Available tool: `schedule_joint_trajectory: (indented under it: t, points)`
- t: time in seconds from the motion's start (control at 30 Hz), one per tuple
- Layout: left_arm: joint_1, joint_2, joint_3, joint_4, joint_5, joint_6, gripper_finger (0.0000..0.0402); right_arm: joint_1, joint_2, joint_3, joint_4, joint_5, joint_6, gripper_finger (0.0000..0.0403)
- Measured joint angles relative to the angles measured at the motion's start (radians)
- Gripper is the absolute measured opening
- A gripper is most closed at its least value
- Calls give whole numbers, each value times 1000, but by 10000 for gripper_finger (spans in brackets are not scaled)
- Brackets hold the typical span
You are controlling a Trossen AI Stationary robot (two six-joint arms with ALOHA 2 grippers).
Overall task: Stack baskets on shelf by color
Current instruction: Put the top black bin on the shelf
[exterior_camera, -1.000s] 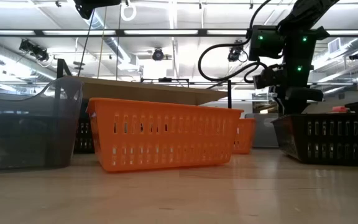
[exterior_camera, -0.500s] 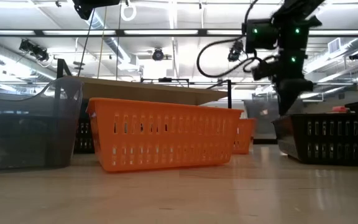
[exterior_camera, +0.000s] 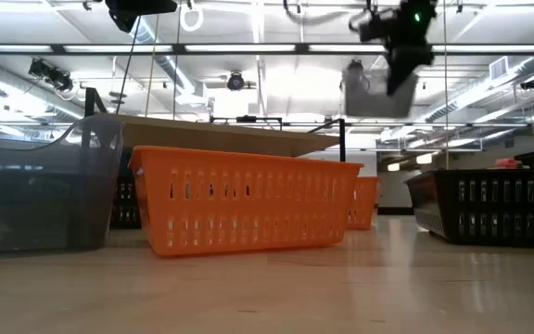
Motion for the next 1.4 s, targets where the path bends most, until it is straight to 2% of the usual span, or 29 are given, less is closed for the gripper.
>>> schedule_joint_trajectory:
  t: [0.1,0.3,0.37,0.57,0.8,1.03,1.4]
  points:
    - [0,0,0,0,0,0,149,5,0,73,79,-21,-108,4]
    - [0,0,0,0,0,0,149,28,2,109,323,-289,-378,4]
    - [0,0,0,1,0,0,148,37,12,109,374,-347,-433,4]
    - [0,0,0,1,-5,0,149,42,89,109,390,-480,-515,4]
    - [0,0,0,0,-10,0,149,40,219,109,369,-423,-548,4]
    - [0,0,0,-8,-10,0,149,32,239,109,346,-412,-483,7]
    - [0,0,0,-8,-10,0,149,32,239,109,349,-376,-424,60]
